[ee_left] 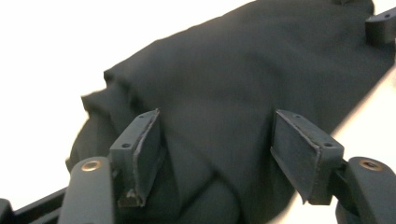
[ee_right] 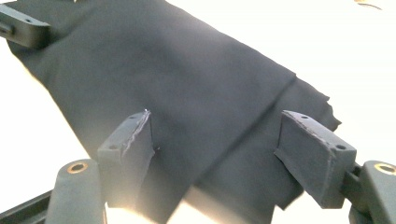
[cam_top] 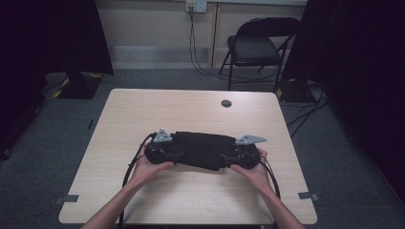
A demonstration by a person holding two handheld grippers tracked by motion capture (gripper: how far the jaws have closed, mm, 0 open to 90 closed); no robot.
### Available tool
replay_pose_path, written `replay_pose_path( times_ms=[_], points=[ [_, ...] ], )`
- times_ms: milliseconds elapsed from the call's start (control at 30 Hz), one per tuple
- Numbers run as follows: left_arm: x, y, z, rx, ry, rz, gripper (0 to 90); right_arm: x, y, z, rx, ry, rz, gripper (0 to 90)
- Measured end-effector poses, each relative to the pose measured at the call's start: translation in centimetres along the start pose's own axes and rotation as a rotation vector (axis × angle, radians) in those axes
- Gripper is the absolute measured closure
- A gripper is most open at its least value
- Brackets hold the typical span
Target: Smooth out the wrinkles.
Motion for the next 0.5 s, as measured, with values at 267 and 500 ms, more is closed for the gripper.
replay_pose_path(
  times_ms=[267, 500],
  points=[
    [-0.4, 2.9, 0.8, -0.002, -0.022, -0.012, 32.0, 0.8, 2.9, 1.2, 0.02, -0.018, 0.014, 24.9],
    [-2.7, 6.6, 3.7, -0.044, 0.008, -0.074, 30.6, 2.5, 6.0, 2.5, 0.04, -0.073, 0.065, 22.4]
  ],
)
Point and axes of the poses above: each handheld gripper's, and its own axes: y roughly backward along the jaws, z roughly out of its underside, x roughly to its right, the point moved 8 cm from there along -y, roughly forward along the jaws, and after that the axes turned 4 degrees about -x, right-handed, at the moved point
